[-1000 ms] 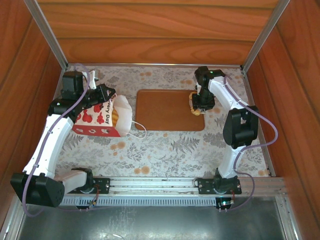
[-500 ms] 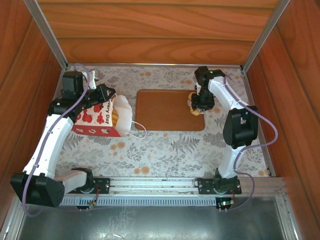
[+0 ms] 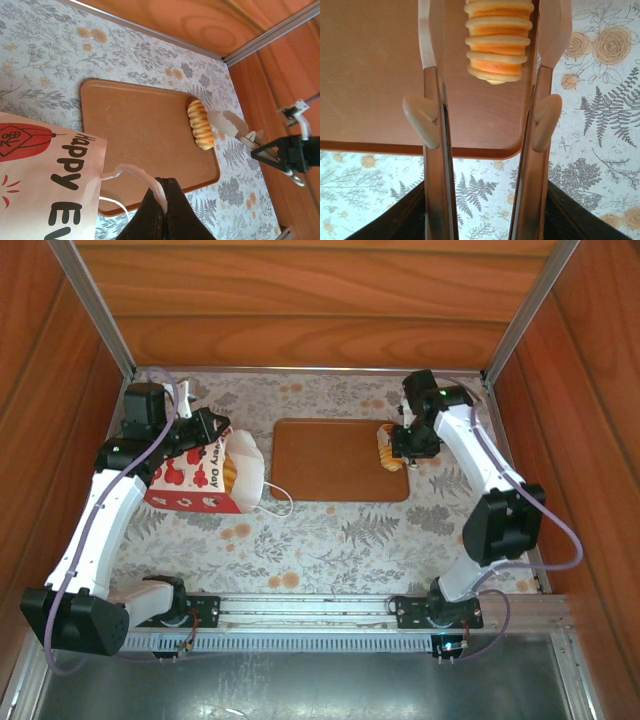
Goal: Take the fake bread out of the paper bag
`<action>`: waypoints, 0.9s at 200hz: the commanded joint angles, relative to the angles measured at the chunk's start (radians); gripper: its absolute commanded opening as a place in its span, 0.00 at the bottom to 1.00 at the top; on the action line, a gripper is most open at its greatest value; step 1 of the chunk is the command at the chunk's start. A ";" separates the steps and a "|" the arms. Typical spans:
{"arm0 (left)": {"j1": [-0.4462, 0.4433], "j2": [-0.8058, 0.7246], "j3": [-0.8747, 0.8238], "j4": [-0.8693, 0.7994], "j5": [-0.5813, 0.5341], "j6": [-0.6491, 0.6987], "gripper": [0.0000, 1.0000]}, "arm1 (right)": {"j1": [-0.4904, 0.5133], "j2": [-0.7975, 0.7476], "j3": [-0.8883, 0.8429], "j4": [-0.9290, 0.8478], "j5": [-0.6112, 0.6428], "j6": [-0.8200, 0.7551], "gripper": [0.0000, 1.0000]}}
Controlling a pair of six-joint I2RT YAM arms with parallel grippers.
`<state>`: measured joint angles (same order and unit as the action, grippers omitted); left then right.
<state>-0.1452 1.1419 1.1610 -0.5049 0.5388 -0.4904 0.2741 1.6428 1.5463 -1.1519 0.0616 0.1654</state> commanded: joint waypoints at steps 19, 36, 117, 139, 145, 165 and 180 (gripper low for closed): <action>-0.005 -0.044 -0.012 0.037 -0.025 0.012 0.00 | -0.003 -0.204 -0.111 0.136 -0.270 -0.033 0.51; -0.004 -0.058 -0.017 0.035 -0.027 0.024 0.00 | 0.004 -0.283 -0.171 0.198 -0.459 -0.020 0.48; -0.003 -0.117 0.009 -0.069 -0.065 0.121 0.00 | 0.362 -0.396 -0.389 0.407 -0.652 -0.156 0.45; -0.002 -0.120 0.026 -0.103 -0.075 0.148 0.00 | 0.451 -0.376 -0.413 0.451 -0.620 -0.216 0.45; -0.003 -0.120 0.028 -0.108 -0.070 0.152 0.00 | 0.474 -0.369 -0.418 0.465 -0.591 -0.235 0.45; -0.003 -0.126 0.028 -0.117 -0.043 0.164 0.00 | 0.557 -0.329 -0.423 0.506 -0.458 -0.311 0.45; -0.004 -0.131 0.023 -0.124 -0.027 0.180 0.00 | 0.611 -0.281 -0.414 0.541 -0.331 -0.358 0.47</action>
<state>-0.1452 1.0355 1.1530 -0.6075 0.4816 -0.3618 0.8139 1.3094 1.1286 -0.7147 -0.4503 -0.0639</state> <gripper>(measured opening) 0.045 0.460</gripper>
